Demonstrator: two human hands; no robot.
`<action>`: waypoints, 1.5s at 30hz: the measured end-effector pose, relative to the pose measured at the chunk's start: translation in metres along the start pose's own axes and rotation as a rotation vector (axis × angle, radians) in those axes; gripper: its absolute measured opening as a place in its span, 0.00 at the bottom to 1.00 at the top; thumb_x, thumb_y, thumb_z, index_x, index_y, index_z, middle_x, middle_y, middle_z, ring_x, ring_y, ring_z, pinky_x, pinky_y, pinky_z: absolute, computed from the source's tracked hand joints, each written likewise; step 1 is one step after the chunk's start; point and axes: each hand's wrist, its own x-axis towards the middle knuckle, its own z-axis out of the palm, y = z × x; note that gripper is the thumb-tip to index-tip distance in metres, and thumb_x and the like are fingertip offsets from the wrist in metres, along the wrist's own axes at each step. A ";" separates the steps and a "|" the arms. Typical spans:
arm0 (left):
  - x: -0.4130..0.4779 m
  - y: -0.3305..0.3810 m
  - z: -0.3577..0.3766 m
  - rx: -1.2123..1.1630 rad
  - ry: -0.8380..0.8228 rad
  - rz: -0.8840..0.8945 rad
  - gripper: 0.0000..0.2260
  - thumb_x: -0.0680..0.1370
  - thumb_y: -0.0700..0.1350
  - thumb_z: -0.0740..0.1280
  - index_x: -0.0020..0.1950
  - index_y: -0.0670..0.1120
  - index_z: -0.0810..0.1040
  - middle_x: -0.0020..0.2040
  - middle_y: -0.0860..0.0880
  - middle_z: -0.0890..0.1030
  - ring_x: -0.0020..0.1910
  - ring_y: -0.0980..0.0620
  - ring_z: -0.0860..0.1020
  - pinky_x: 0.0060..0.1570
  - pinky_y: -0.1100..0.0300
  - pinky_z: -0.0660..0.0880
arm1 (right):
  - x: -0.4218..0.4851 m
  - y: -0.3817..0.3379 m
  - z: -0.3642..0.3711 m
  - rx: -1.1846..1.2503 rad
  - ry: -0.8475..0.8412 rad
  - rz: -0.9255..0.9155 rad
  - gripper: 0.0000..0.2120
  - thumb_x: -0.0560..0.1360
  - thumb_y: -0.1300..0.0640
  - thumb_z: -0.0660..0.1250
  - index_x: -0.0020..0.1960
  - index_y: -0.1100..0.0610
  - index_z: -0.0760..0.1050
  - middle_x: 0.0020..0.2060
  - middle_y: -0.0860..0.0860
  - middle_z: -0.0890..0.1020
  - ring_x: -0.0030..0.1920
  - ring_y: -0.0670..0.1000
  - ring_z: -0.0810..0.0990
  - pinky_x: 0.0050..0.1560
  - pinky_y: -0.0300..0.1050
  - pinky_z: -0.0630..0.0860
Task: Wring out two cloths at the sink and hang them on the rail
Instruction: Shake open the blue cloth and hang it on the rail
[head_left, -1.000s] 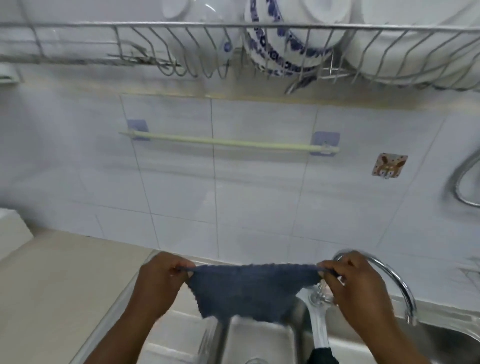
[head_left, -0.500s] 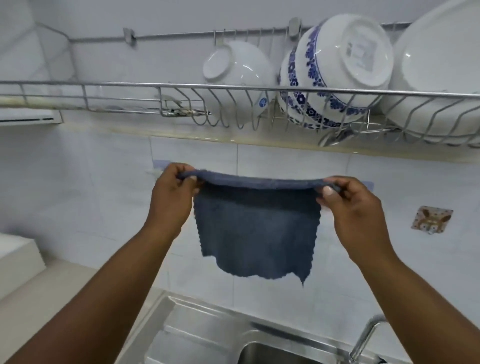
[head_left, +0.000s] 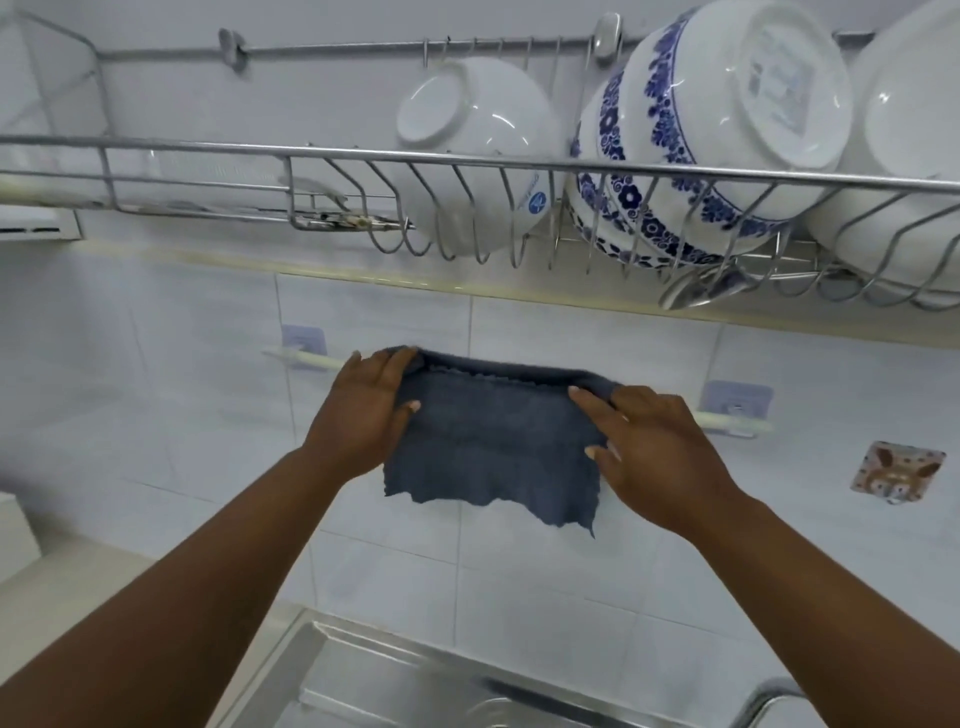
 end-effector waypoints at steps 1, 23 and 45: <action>0.002 -0.001 -0.001 -0.005 0.016 -0.007 0.23 0.78 0.49 0.60 0.72 0.45 0.64 0.65 0.42 0.76 0.62 0.42 0.74 0.69 0.44 0.65 | 0.003 -0.002 -0.002 0.046 -0.015 0.029 0.25 0.76 0.54 0.64 0.73 0.52 0.64 0.61 0.55 0.79 0.57 0.59 0.77 0.59 0.54 0.71; 0.039 -0.007 -0.030 0.341 -0.149 -0.382 0.24 0.80 0.59 0.50 0.57 0.45 0.78 0.57 0.41 0.76 0.57 0.39 0.73 0.57 0.46 0.70 | 0.035 -0.013 -0.009 -0.019 -0.020 0.120 0.19 0.78 0.44 0.58 0.60 0.54 0.77 0.53 0.54 0.81 0.51 0.56 0.77 0.53 0.50 0.73; -0.017 -0.071 -0.020 0.464 -0.148 -0.076 0.38 0.75 0.55 0.67 0.78 0.43 0.52 0.79 0.45 0.54 0.77 0.37 0.49 0.74 0.38 0.48 | 0.027 -0.039 0.020 0.058 0.206 -0.160 0.17 0.68 0.62 0.73 0.56 0.64 0.81 0.53 0.59 0.84 0.55 0.64 0.82 0.56 0.60 0.76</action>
